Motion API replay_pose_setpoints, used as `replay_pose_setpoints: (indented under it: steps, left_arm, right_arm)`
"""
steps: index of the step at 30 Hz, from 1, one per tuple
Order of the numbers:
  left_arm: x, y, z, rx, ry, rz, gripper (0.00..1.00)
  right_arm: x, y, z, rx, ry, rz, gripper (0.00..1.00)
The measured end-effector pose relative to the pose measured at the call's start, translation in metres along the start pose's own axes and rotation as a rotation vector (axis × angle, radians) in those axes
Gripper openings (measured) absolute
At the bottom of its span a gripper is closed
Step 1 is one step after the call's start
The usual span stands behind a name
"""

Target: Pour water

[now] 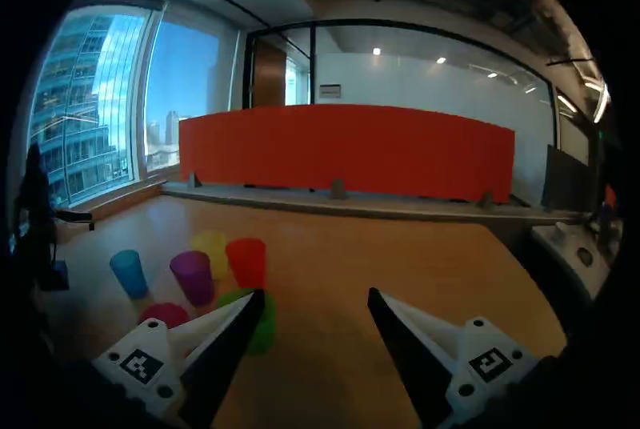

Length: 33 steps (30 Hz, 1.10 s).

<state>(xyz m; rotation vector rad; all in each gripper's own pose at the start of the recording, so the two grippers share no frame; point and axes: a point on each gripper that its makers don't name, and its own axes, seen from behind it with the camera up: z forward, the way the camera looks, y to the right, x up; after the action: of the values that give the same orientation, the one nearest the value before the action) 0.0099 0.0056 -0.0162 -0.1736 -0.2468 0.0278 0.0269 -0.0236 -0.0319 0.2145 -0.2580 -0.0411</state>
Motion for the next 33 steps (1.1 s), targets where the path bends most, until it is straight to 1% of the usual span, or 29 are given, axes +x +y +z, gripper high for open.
replay_pose_setpoints:
  steps: [4,8,11,17,23,26,33]
  left_arm:
    - [0.009,-0.006,-0.001,0.047,0.049,-0.015,0.97]
    - [0.017,-0.007,-0.003,0.076,0.087,-0.022,0.97]
    - [0.024,-0.005,-0.003,0.083,0.113,-0.029,0.97]
    - [0.034,-0.004,-0.006,0.105,0.151,-0.046,0.97]
    - [0.041,-0.002,-0.008,0.103,0.178,-0.090,0.97]
    - [0.044,-0.002,-0.010,0.107,0.186,-0.100,0.97]
    - [0.051,0.000,-0.010,0.114,0.210,-0.092,0.97]
  right_arm:
    - [0.009,0.005,0.001,-0.048,0.043,-0.002,1.00]
    - [0.019,0.010,0.001,-0.095,0.090,0.004,1.00]
    - [0.026,0.012,0.000,-0.124,0.126,0.013,1.00]
    - [0.039,0.016,-0.002,-0.157,0.179,0.005,1.00]
    - [0.050,0.016,-0.008,-0.186,0.226,0.006,1.00]
    - [0.051,0.019,-0.008,-0.206,0.234,0.006,1.00]
    - [0.056,0.019,-0.009,-0.225,0.251,0.022,1.00]
